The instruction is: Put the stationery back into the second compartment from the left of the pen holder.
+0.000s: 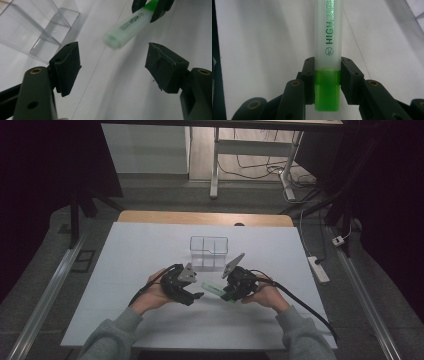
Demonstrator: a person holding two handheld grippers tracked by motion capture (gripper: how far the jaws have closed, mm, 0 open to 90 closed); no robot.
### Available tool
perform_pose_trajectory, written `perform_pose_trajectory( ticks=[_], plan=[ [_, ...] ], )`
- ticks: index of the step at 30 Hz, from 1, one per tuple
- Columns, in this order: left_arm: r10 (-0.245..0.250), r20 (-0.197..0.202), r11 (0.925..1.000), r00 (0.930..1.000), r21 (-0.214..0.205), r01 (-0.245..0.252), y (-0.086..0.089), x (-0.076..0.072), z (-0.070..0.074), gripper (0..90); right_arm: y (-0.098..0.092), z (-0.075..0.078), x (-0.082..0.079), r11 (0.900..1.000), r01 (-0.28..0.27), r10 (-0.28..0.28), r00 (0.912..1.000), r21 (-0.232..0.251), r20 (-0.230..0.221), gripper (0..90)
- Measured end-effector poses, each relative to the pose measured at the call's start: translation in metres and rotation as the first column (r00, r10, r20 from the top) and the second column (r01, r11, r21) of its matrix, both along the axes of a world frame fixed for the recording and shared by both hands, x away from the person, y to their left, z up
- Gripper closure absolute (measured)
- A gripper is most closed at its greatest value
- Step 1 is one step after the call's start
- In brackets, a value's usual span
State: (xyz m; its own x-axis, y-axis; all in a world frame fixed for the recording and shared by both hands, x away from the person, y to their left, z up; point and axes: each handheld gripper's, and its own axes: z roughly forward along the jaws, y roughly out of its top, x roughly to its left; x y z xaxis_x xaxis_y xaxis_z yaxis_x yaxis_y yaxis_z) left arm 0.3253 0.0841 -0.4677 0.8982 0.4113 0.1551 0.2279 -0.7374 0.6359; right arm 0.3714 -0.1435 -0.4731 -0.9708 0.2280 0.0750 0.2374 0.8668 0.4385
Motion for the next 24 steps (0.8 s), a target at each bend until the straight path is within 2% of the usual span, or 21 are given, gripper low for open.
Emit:
perform_pose_trajectory(
  ticks=[5, 9, 11, 16, 19, 21, 22, 23, 24],
  plan=[
    [-0.067, -0.023, 0.9973, 0.9975, 0.028, 0.067, -0.01, 0.004, -0.002, 30.9, 0.008, -0.002, -0.002, 0.9978, -0.063, 0.063, 0.998, -0.02, -0.001, 66.8],
    [-0.117, -0.05, 0.9914, 0.9919, 0.053, 0.119, -0.018, 0.005, -0.007, 33.9, 0.014, -0.003, -0.004, 0.9935, -0.111, 0.111, 0.9938, -0.024, -0.013, 66.8],
    [-0.139, -0.071, 0.9878, 0.9877, 0.061, 0.143, -0.021, 0.006, -0.009, 36.5, 0.017, -0.005, -0.005, 0.9889, -0.147, 0.146, 0.9891, -0.025, -0.015, 66.8],
    [-0.185, -0.127, 0.9776, 0.9744, 0.077, 0.196, -0.025, 0.006, -0.015, 45.6, 0.019, -0.005, -0.008, 0.9839, -0.176, 0.175, 0.9842, -0.031, -0.028, 66.8],
    [-0.217, -0.144, 0.9702, 0.9655, 0.077, 0.23, -0.027, 0.005, -0.017, 54.2, 0.021, -0.005, -0.01, 0.9792, -0.201, 0.201, 0.9793, -0.023, -0.027, 66.8],
    [-0.229, -0.154, 0.9665, 0.9611, 0.081, 0.243, -0.029, 0.004, -0.018, 56.7, 0.022, -0.006, -0.01, 0.977, -0.211, 0.21, 0.9769, -0.029, -0.039, 66.7],
    [-0.235, -0.16, 0.9646, 0.9586, 0.083, 0.25, -0.029, 0.003, -0.019, 57.9, 0.022, -0.006, -0.01, 0.9759, -0.215, 0.214, 0.9762, -0.036, -0.037, 66.6],
    [-0.249, -0.167, 0.9595, 0.954, 0.091, 0.267, -0.03, 0.003, -0.02, 59.1, 0.022, -0.007, -0.011, 0.9744, -0.222, 0.221, 0.9747, -0.036, -0.034, 66.5],
    [-0.252, -0.17, 0.9581, 0.9527, 0.095, 0.27, -0.03, 0.003, -0.021, 60.3, 0.023, -0.007, -0.011, 0.9716, -0.232, 0.231, 0.9725, -0.045, -0.031, 66.3]
  ],
)
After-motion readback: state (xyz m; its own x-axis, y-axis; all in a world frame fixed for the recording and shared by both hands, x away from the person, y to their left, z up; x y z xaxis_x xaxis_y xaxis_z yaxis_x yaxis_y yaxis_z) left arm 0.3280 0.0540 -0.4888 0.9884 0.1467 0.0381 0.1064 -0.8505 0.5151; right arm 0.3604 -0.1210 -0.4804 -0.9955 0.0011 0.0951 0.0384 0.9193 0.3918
